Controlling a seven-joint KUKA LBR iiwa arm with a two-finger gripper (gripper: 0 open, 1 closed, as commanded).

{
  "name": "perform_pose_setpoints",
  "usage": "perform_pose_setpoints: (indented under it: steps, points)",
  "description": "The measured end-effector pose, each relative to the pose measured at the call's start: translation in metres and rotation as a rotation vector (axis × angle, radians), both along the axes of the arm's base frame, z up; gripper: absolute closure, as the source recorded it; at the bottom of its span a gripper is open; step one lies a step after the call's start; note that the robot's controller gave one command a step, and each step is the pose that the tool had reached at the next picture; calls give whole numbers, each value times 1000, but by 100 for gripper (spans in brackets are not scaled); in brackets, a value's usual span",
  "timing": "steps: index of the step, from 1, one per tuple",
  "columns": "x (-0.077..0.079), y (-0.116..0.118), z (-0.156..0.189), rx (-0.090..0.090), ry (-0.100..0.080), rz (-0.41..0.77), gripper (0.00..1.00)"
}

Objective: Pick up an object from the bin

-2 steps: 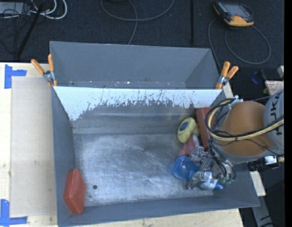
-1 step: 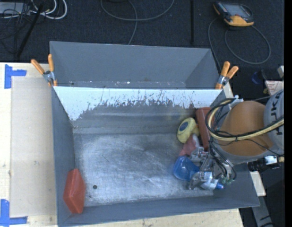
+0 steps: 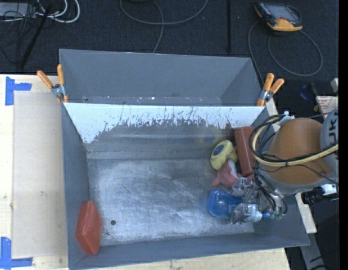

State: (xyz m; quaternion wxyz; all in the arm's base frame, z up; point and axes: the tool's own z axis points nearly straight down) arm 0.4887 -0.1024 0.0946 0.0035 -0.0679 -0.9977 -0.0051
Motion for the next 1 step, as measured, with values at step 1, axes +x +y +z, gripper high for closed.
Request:
perform_pose_setpoints:
  steps: [1]
  points:
    - [1, -3, 18, -8, -3, -1, 100]
